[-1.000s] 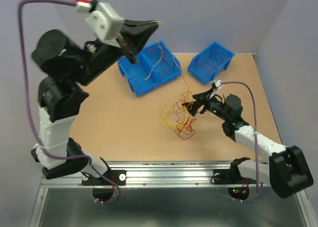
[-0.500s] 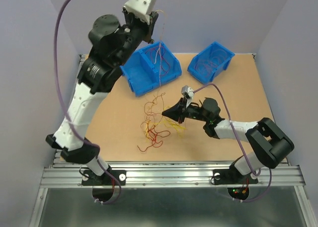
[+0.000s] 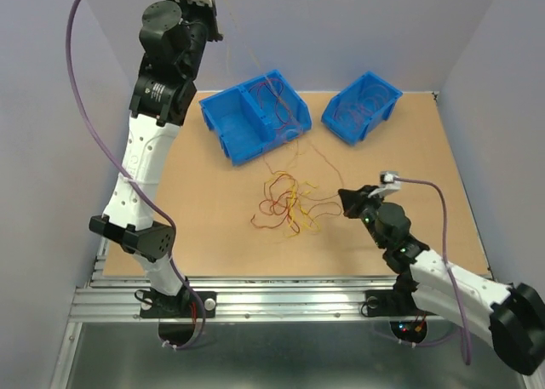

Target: Untangle the cables

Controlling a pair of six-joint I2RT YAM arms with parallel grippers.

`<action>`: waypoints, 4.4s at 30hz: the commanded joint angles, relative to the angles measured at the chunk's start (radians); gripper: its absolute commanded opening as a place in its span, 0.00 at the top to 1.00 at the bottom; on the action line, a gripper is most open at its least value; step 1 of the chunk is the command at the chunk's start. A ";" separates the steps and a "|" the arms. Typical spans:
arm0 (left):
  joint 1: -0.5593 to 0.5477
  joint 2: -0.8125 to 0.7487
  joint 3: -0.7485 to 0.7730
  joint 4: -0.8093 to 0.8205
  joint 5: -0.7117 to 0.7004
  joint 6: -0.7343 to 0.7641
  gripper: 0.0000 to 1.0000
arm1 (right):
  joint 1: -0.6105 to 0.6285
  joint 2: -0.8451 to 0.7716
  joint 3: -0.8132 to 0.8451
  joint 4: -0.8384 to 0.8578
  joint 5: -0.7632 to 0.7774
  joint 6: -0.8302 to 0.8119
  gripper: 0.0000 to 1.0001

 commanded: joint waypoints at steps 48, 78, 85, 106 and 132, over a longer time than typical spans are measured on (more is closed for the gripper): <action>0.211 -0.083 -0.301 0.353 0.452 -0.217 1.00 | -0.001 -0.532 -0.031 -0.576 0.696 0.251 0.99; 0.316 0.128 -0.620 0.428 0.426 -0.135 1.00 | -0.001 -0.565 -0.045 -0.544 0.620 0.212 1.00; 0.441 0.097 -0.633 0.451 0.636 -0.127 1.00 | -0.001 -0.541 -0.036 -0.533 0.614 0.208 1.00; 0.215 0.444 -0.321 0.029 0.228 0.115 0.68 | 0.001 -0.472 -0.014 -0.466 0.570 0.160 0.99; -0.003 0.321 -0.567 -0.020 0.288 0.480 0.20 | -0.001 0.021 0.242 -0.277 0.294 -0.027 0.93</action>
